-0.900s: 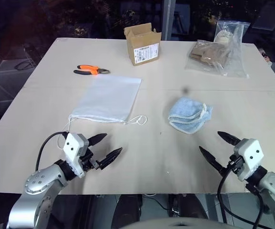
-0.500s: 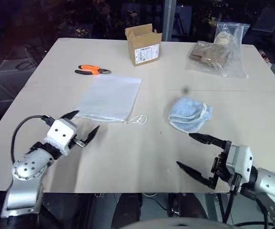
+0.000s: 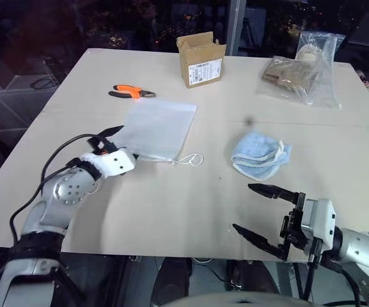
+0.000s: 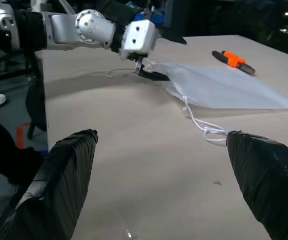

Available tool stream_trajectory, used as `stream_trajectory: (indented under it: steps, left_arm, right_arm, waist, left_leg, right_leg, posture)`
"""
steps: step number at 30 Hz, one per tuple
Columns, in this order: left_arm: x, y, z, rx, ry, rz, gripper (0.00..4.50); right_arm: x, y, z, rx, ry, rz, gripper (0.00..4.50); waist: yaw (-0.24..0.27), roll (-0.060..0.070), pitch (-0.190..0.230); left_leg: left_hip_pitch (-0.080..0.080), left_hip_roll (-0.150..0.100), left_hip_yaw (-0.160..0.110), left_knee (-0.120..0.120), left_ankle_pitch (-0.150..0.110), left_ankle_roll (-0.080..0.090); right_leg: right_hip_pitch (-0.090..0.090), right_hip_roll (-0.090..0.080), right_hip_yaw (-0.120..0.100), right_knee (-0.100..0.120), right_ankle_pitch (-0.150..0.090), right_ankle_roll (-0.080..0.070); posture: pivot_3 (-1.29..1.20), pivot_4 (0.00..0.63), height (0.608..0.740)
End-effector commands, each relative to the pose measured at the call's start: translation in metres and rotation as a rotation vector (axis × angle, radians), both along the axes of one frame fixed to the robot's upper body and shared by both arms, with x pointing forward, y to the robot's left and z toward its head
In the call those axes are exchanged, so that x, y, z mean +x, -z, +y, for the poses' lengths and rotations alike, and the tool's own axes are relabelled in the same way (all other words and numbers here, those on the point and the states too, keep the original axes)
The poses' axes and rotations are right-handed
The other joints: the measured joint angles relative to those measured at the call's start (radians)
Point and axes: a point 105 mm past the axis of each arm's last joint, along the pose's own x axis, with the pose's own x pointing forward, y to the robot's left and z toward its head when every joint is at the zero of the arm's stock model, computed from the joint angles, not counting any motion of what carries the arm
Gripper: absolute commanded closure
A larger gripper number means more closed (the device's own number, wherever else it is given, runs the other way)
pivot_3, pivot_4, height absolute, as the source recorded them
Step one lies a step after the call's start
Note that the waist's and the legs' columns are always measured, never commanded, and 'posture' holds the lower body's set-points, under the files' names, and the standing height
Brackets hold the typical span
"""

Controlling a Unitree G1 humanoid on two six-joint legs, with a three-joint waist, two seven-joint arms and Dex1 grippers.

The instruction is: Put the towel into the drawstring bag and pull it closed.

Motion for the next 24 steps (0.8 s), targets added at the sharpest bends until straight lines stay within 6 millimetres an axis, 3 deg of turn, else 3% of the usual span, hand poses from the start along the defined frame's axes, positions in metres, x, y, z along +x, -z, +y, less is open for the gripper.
stream_trajectory:
  steps: [1, 2, 3, 7, 9, 13, 16, 21, 24]
  left_arm:
    - [0.005, -0.007, -0.005, 0.014, 0.048, -0.007, 1.29]
    - [0.006, -0.009, -0.008, 0.009, 0.065, -0.002, 1.58]
    - [0.007, -0.009, -0.01, 0.007, 0.082, 0.01, 2.23]
    - [0.01, -0.013, -0.014, -0.053, 0.112, 0.079, 3.83]
    - [0.011, -0.017, -0.018, -0.106, 0.126, 0.117, 4.47]
    - [0.007, -0.019, -0.032, -0.262, 0.175, 0.282, 4.47]
    - [-0.003, -0.022, -0.049, -0.479, 0.19, 0.602, 4.47]
    - [-0.016, -0.043, -0.081, -0.752, 0.171, 1.011, 4.47]
    - [-0.014, -0.046, -0.098, -0.84, 0.131, 1.115, 4.47]
  right_arm:
    - [0.0, -0.012, 0.003, 0.035, 0.03, -0.079, 0.0]
    - [0.003, -0.014, 0.003, 0.051, 0.054, -0.09, 0.0]
    - [0.008, -0.016, 0.002, 0.069, 0.084, -0.101, 0.0]
    - [0.012, -0.02, 0.002, 0.107, 0.119, -0.107, 0.0]
    - [0.011, -0.02, 0.003, 0.107, 0.112, -0.106, 0.0]
    - [0.011, -0.021, 0.004, 0.117, 0.102, -0.107, 0.0]
    - [0.022, -0.02, -0.001, 0.11, 0.163, -0.102, 0.0]
    - [0.07, -0.01, -0.019, -0.016, 0.488, -0.101, 0.0]
    - [0.088, -0.003, -0.019, -0.045, 0.506, 0.01, 0.0]
  waist:
    - [-0.004, 0.0, 0.0]
    - [-0.005, -0.001, 0.0]
    - [-0.006, -0.001, 0.0]
    - [-0.007, 0.0, 0.0]
    - [-0.007, 0.0, 0.0]
    - [-0.007, -0.001, 0.0]
    - [-0.009, -0.001, 0.001]
    - [-0.009, -0.001, 0.001]
    - [-0.009, -0.001, 0.001]
  left_leg:
    - [0.0, 0.0, 0.0, 0.0, 0.0, 0.0]
    - [0.0, 0.0, 0.001, 0.0, 0.0, 0.0]
    - [0.0, 0.0, 0.0, 0.0, 0.0, 0.0]
    - [0.0, 0.001, 0.0, 0.0, 0.0, 0.0]
    - [0.0, 0.001, 0.001, 0.001, 0.0, 0.0]
    - [0.0, 0.001, 0.001, 0.003, 0.0, 0.0]
    - [-0.001, 0.001, 0.0, 0.004, 0.0, 0.0]
    - [-0.001, 0.001, -0.002, 0.009, 0.0, 0.0]
    - [-0.001, 0.0, -0.004, 0.01, 0.0, 0.0]
  right_leg:
    - [0.0, 0.0, 0.0, 0.0, 0.0, 0.0]
    - [0.0, 0.0, 0.0, 0.001, 0.002, 0.003]
    - [0.0, 0.001, -0.001, 0.001, 0.002, 0.003]
    - [0.0, 0.001, -0.001, 0.002, 0.002, 0.003]
    - [0.0, 0.001, 0.0, 0.002, 0.001, 0.002]
    - [0.0, 0.001, 0.0, 0.002, 0.001, 0.002]
    - [0.0, 0.001, 0.0, 0.004, 0.001, 0.002]
    - [0.0, 0.004, 0.001, 0.006, 0.0, 0.0]
    - [0.002, 0.005, 0.001, 0.007, 0.0, 0.0]
  posture:
    - [0.0, 0.15, 0.74]
    - [0.0, 0.15, 0.74]
    - [0.0, 0.15, 0.74]
    - [0.0, 0.15, 0.74]
    - [0.0, 0.15, 0.74]
    - [0.0, 0.15, 0.74]
    - [0.0, 0.15, 0.74]
    - [0.0, 0.15, 0.74]
    - [0.0, 0.15, 0.74]
